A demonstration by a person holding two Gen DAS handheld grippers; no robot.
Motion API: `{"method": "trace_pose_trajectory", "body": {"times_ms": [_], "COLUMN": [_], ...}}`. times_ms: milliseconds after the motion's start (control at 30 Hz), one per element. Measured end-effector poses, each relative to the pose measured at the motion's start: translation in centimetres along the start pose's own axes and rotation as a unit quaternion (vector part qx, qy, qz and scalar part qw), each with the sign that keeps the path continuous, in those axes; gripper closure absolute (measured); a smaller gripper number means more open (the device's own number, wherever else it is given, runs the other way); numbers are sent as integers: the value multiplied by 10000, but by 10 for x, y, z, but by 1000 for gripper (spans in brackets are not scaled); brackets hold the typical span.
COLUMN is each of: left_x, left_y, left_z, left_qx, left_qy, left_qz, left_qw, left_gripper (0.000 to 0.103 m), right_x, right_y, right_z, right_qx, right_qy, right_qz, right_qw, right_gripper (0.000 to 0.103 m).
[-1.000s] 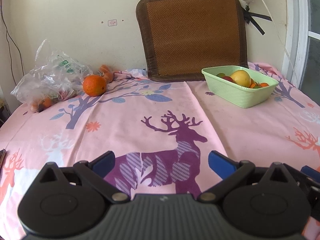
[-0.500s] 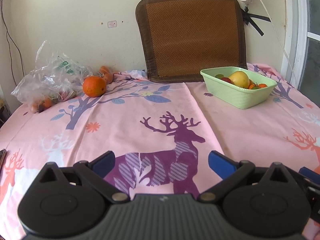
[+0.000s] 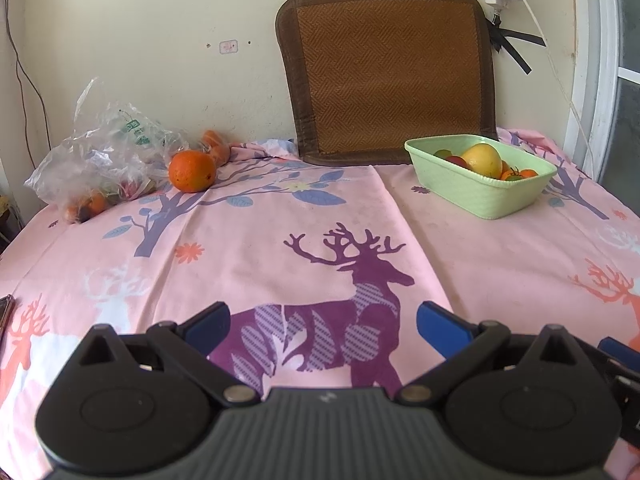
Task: Organize fruits
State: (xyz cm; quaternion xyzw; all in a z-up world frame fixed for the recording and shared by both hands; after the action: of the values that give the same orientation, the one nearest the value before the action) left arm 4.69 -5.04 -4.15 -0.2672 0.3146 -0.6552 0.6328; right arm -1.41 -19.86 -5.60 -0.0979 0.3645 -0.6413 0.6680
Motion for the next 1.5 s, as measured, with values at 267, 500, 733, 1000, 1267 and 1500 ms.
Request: {"method": "trace_pose_trajectory", "body": {"times_ms": [267, 500, 733, 1000, 1267, 1500], "left_x": [1, 3, 2, 4, 6, 8], "left_y": [1, 2, 4, 6, 5, 5], "left_z": [-3, -5, -5, -7, -8, -8], "left_qx": [-78, -118, -140, -184, -162, -173], "left_qy": [8, 32, 71, 141, 232, 250], "left_qz": [-32, 7, 70, 72, 59, 45], "left_qw": [10000, 9999, 9999, 9997, 9996, 9995], "left_gripper": [0, 0, 0, 0, 0, 0], "right_x": [-1, 0, 0, 0, -1, 1], "right_y": [-1, -3, -4, -4, -6, -7], "right_z": [0, 0, -1, -1, 0, 2], "right_qx": [26, 45, 49, 53, 95, 130], "right_qy": [-1, 30, 47, 42, 55, 81], "right_qz": [5, 32, 44, 39, 69, 54], "right_qw": [10000, 10000, 10000, 10000, 9999, 9999], "right_gripper": [27, 27, 27, 27, 25, 24]}}
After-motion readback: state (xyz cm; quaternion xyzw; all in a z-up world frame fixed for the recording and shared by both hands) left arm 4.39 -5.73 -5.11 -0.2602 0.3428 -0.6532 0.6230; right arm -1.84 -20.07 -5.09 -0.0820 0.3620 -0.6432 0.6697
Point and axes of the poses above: each gripper's, at about its wrist camera, not at the fingertips, and y roughly the way its jaws point, x to its right, z to its top, the point moved 10 cm from there along y, roughly the way its jaws point, and after that the axes turned 12 degrees about -x, right-handed, at the moved point
